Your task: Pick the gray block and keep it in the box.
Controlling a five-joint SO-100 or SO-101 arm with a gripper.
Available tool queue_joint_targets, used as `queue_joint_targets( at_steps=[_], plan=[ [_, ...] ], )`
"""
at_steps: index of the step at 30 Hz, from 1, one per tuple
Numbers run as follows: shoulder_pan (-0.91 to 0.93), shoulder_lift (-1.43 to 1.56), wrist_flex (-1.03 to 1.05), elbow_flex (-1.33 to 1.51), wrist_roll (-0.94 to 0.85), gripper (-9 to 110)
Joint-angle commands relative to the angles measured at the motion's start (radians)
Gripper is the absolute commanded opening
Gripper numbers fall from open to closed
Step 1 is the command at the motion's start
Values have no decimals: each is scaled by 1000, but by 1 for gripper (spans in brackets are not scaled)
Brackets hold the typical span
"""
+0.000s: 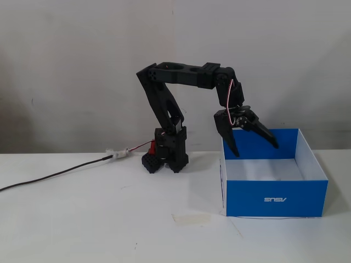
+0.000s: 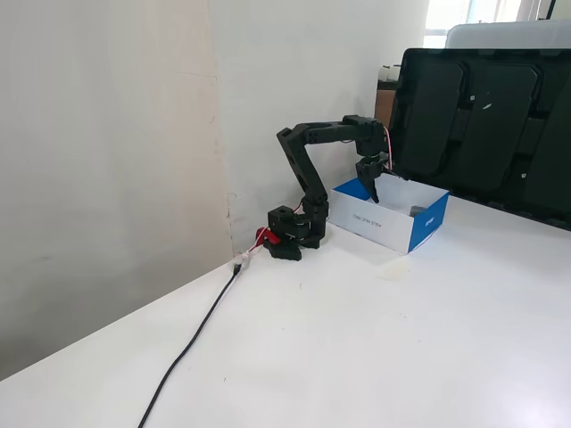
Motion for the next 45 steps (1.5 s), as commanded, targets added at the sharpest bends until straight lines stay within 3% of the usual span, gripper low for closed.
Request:
queue_joint_targets(
  at_steps=[1, 5, 11, 15, 24, 29, 35, 45],
  plan=[
    [60, 29, 2, -52, 9, 36],
    [176, 64, 84, -144, -2, 29],
    [299, 153, 161, -265, -2, 6],
    [400, 276, 172, -284, -5, 0],
    [795, 399, 121, -129, -31, 0],
    [934, 833, -9, 183, -52, 0],
    [1147, 1058, -87, 472, -146, 0],
    [1302, 1243, -249, 801, -225, 0]
  ],
)
